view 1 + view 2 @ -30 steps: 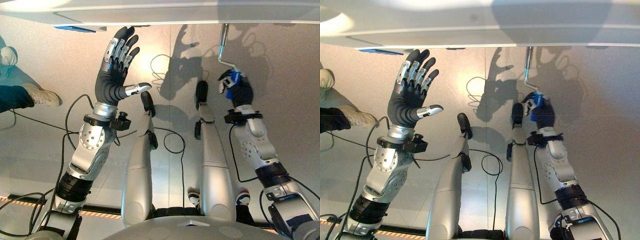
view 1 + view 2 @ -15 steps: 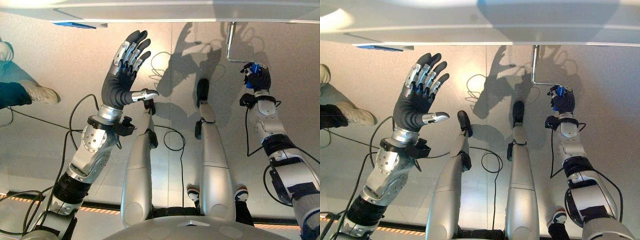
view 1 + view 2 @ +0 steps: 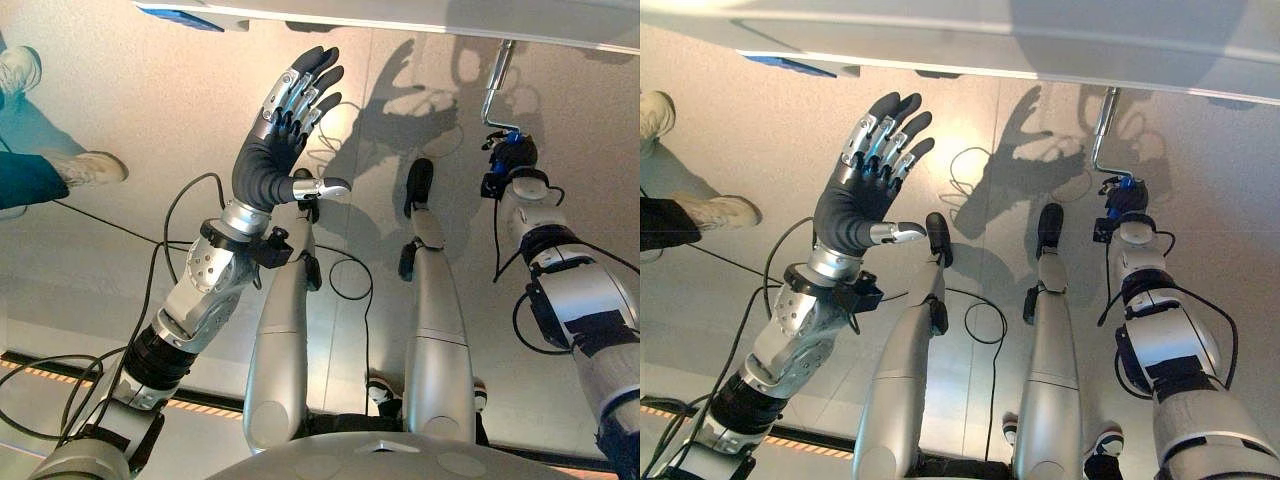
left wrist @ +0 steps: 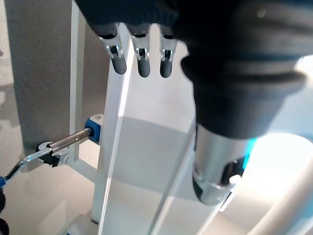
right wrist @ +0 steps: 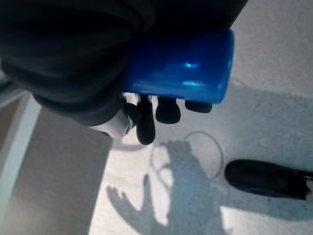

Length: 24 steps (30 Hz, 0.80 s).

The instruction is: Raise the hospital bed

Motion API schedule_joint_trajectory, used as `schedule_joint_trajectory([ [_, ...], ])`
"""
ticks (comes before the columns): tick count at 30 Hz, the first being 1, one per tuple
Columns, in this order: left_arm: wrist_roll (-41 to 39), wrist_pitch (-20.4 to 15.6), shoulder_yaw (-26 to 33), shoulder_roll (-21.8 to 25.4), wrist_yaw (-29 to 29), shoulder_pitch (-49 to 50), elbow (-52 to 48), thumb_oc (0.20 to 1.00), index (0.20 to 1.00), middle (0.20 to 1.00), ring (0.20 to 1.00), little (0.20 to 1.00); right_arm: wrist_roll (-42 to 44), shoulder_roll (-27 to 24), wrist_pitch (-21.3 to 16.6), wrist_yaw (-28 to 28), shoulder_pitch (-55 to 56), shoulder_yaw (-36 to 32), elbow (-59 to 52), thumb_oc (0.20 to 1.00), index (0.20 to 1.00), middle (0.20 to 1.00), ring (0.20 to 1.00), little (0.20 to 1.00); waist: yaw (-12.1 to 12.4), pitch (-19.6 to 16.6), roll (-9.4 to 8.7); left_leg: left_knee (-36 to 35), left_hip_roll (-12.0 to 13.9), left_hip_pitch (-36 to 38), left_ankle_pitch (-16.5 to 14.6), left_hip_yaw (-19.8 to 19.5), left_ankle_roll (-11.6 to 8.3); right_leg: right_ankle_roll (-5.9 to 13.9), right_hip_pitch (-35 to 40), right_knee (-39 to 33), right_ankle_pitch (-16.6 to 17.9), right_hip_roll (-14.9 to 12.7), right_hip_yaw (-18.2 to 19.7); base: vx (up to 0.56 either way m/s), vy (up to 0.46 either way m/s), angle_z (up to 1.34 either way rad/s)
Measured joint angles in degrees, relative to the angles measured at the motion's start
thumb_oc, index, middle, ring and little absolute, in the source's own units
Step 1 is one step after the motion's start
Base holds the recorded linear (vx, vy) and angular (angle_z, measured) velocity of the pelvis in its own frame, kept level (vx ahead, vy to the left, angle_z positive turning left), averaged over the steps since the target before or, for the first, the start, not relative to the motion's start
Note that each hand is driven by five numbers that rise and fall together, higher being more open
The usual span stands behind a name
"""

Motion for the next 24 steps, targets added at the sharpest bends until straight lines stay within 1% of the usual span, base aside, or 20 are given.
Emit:
schedule_joint_trajectory([
  [4, 0.02, 0.68, 0.41, -0.73, 0.77, -0.28, 0.08, 1.0, 1.0, 1.0, 1.0, 1.0, -0.64, 2.23, 0.86, -1.11, -0.56, 0.24, -0.99, 0.2, 0.2, 0.2, 0.2, 0.2, 0.05, -0.03, 0.05, 0.49, 0.12, -0.89, -0.03, -0.48, -0.06, -0.26, -0.66, 0.5, -0.19, 0.0, -0.4, 0.0, 0.057, 0.03],
  [10, 0.0, 0.96, 2.38, -3.19, 2.08, -0.68, 0.32, 1.0, 1.0, 1.0, 1.0, 1.0, -1.49, 3.42, 2.41, -1.79, -2.27, 0.4, -1.12, 0.2, 0.2, 0.2, 0.2, 0.2, 0.35, -0.15, 0.38, 1.48, 0.23, -1.92, -0.12, -0.93, -0.16, -0.42, -1.04, 0.7, -0.08, -0.01, -0.82, 0.0, 0.066, 0.01],
  [11, 0.01, 1.02, 2.35, -3.35, 2.31, -0.71, 0.44, 1.0, 1.0, 1.0, 1.0, 1.0, -1.49, 3.95, 2.95, -2.14, -2.16, 1.72, -1.73, 0.2, 0.2, 0.2, 0.2, 0.2, 0.52, -0.2, 0.49, 1.61, 0.29, -2.02, -0.13, -0.97, -0.17, -0.44, -1.07, 0.68, -0.08, 0.05, -0.87, 0.0, 0.04, 0.0],
  [16, 0.01, 1.23, 2.45, -3.5, 3.26, -0.71, 0.49, 1.0, 1.0, 1.0, 1.0, 1.0, -2.26, 6.64, 2.94, -2.28, -2.7, 4.6, -3.77, 0.2, 0.2, 0.2, 0.2, 0.2, 1.11, -0.29, 0.87, 2.14, 0.54, -2.64, -0.19, -1.22, -0.26, -0.55, -1.34, 0.58, 0.01, 0.21, -1.2, 0.0, 0.068, 0.0],
  [20, 0.01, 1.67, 2.65, -3.56, 3.76, -0.72, 0.52, 1.0, 1.0, 1.0, 1.0, 1.0, -2.59, 10.85, 2.73, -2.28, -2.44, 5.44, -8.68, 0.2, 0.2, 0.2, 0.2, 0.2, 1.04, -0.33, 0.93, 2.25, 0.6, -2.71, -0.23, -1.22, -0.32, -0.73, -1.3, 0.42, 0.16, 0.25, -1.26, 0.0, 0.043, -0.01],
  [24, 0.01, 1.68, 3.53, -3.71, 4.32, -0.57, 0.59, 1.0, 1.0, 1.0, 1.0, 1.0, -2.61, 11.3, 2.61, -2.3, -1.84, 6.76, -12.29, 0.2, 0.2, 0.2, 0.2, 0.2, 0.95, -0.34, 0.94, 2.37, 0.79, -2.69, -0.26, -1.2, -0.37, -0.77, -1.23, 0.39, 0.2, 0.45, -1.27, 0.01, 0.025, -0.01],
])
